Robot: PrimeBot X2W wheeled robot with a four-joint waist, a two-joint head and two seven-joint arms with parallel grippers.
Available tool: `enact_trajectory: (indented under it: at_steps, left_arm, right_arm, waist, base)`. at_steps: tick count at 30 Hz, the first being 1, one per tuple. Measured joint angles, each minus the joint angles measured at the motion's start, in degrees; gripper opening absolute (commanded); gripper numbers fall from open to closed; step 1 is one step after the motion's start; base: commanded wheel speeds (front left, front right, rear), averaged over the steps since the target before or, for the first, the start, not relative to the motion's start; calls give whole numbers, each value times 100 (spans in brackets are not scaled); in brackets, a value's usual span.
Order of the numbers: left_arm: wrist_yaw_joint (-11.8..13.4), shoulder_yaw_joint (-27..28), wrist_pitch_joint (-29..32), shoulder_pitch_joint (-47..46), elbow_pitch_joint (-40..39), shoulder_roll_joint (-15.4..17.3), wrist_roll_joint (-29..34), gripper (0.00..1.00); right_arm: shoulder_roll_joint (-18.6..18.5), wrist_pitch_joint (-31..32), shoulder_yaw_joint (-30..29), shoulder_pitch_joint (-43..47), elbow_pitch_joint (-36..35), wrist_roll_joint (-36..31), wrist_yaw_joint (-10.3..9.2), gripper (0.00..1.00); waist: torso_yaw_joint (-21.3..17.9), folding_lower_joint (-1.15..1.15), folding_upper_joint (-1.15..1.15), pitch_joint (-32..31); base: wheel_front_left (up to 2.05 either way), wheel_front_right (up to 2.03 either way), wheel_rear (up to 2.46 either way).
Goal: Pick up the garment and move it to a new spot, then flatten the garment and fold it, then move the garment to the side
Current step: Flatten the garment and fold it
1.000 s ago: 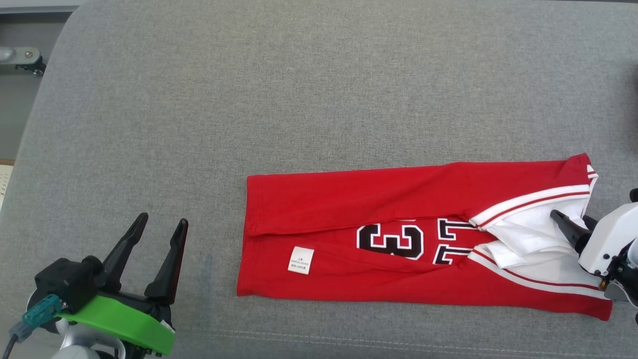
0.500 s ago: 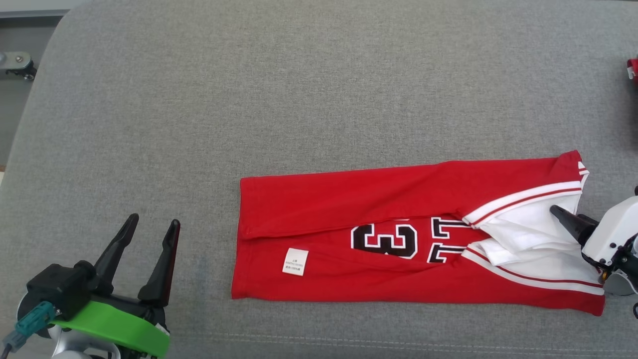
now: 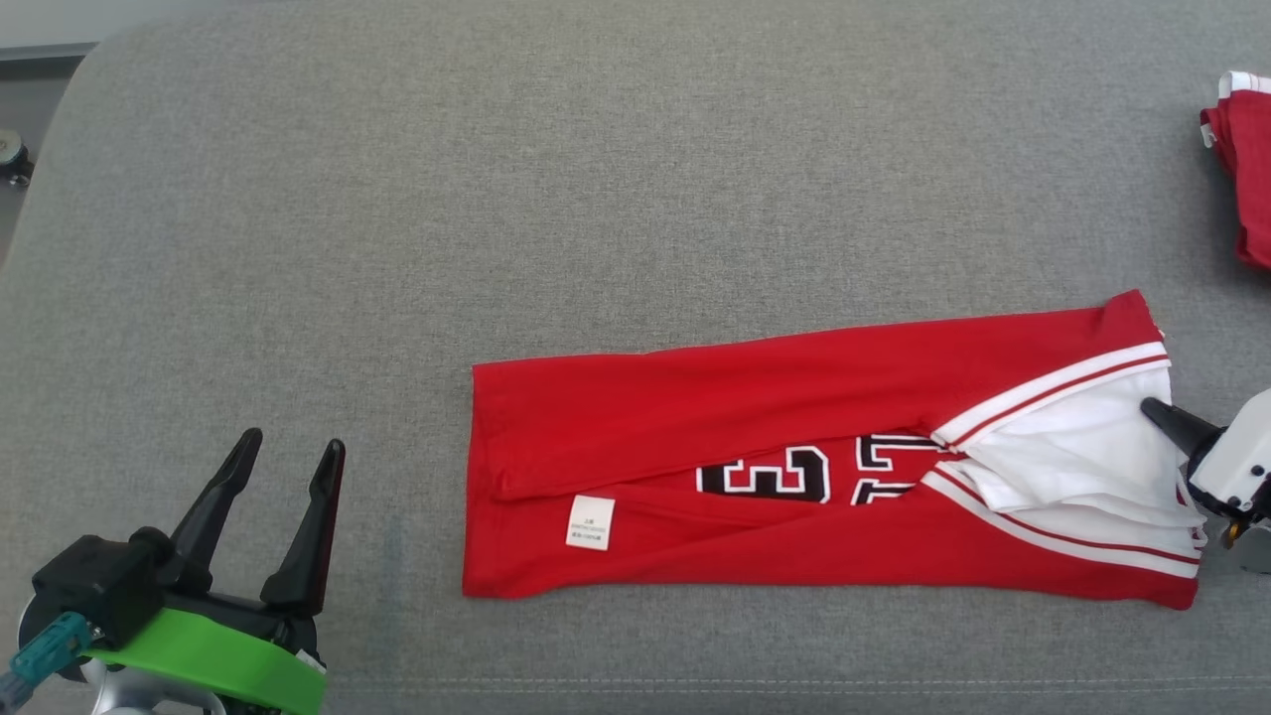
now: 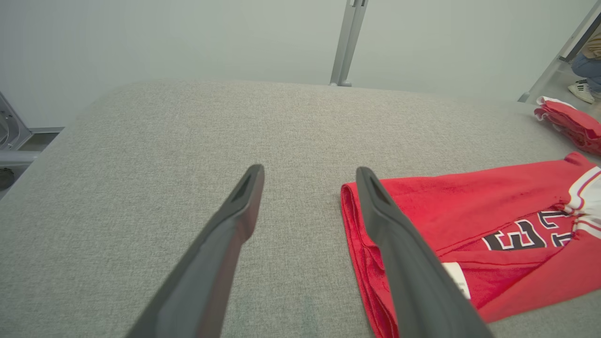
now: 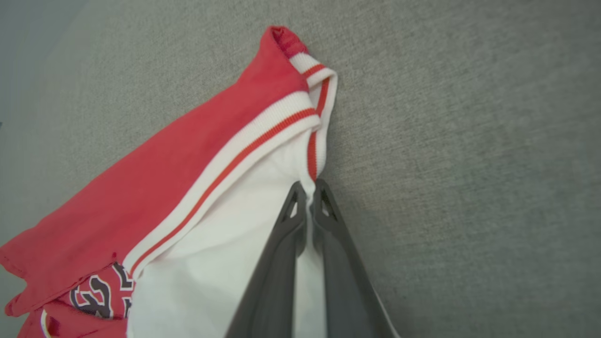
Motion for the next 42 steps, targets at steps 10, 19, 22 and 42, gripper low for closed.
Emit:
enact_trajectory:
  at_steps: [10, 19, 22, 42]
  left_arm:
    - [7, 143, -1, 38, -74, 0, 0, 100]
    - [7, 215, -2, 44, -124, 0, 0, 100]
    - [7, 198, -1, 43, -134, 0, 1, 100]
    - [-29, 77, 143, -168, -204, 32, 59, 100]
  right_arm:
    - [-581, -5, -495, 20, 76, 79, -7, 0]
    - [-835, 104, -489, 21, -775, 310, 324, 0]
    - [-791, 209, -248, 24, -1306, 308, 557, 0]
    - [304, 697, 1729, -64, -3657, -735, 635, 0]
  waist:
    - [-193, 0, 0, -28]
    - [-291, 0, 0, 14]
    - [-303, 0, 0, 19]
    - [-307, 0, 0, 220]
  base:
    - [0, 0, 0]
    - [0, 0, 0]
    - [0, 0, 0]
    - [0, 0, 0]
